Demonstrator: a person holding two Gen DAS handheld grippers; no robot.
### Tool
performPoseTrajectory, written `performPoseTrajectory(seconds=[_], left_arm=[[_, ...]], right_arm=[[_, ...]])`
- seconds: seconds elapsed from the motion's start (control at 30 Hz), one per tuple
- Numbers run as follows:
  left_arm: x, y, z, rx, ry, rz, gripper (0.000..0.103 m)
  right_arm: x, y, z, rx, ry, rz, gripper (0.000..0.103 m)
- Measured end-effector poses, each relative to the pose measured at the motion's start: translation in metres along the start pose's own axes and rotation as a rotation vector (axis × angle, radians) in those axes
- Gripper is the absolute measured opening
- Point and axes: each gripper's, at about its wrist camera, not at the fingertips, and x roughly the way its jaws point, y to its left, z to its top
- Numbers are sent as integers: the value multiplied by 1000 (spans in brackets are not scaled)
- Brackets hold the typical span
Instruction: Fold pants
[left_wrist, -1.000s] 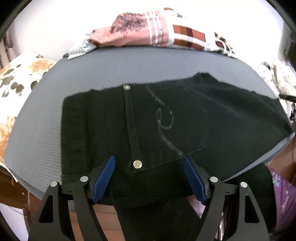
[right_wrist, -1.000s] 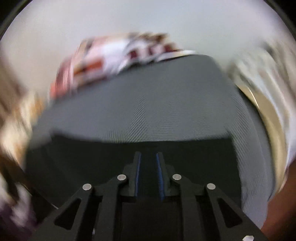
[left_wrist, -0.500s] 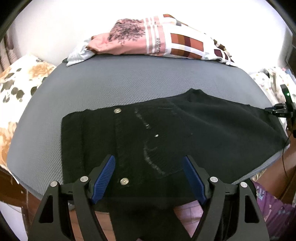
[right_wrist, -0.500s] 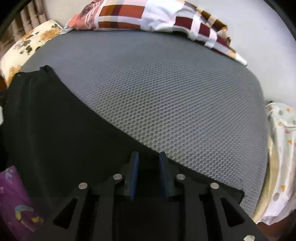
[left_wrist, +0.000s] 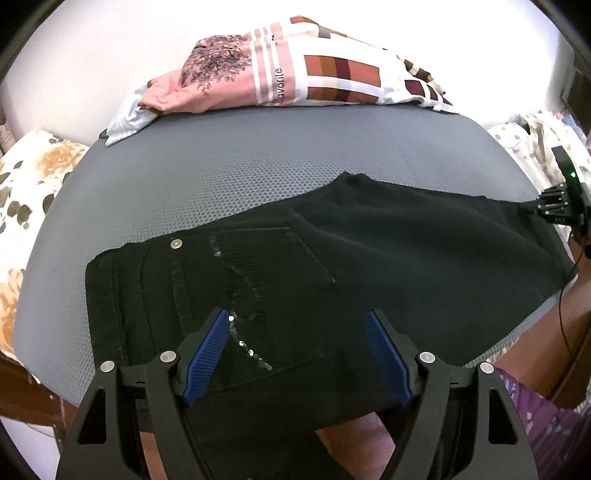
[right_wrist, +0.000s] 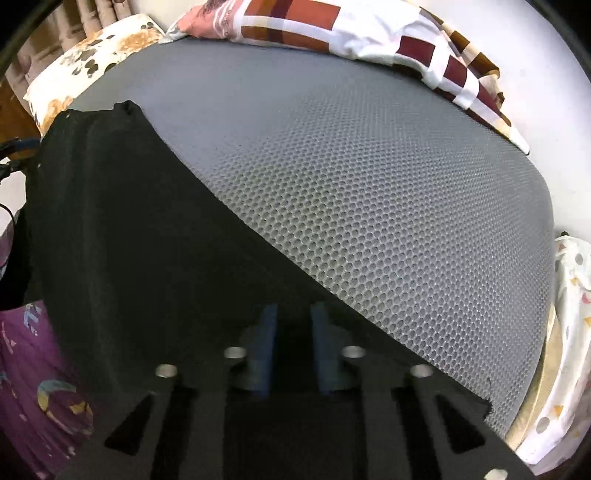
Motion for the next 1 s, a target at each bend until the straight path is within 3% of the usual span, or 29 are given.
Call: performPoseTrajectory(seconds=[0.23,0.27,0.4,0.43,0.47,0.53,0.63,0.77,1.0], left_arm=[[4,-5,1,6,21,9,76],[3,-5,0,5,22,8,76],[4,-5,1,1,18,5,78],[5,-5,1,-4,22,1,80],[6,-4,1,-8,26,-5,80],[7,-4,2,-18,28,-17,80],[6,-5,4,-31,21,-34,80],[7,-11,5,-29,28,-47,80],[14,-20,9,-23,61,-59,80]], right_arm=[[0,-3,3,84,-62,-164,0],[1,-9,3,111,-60,-162,0],[-18,-32,0,194,-136,-11,2],[-22,-39,-1,208,-130,14,10],[-28,-46,-5,219,-126,8,33],[-45,-65,-18,245,-146,-35,48],[-61,-101,-41,346,-158,-31,45],[-62,-119,-69,418,-163,-85,46],[-49,-106,-89,440,-199,-110,45]])
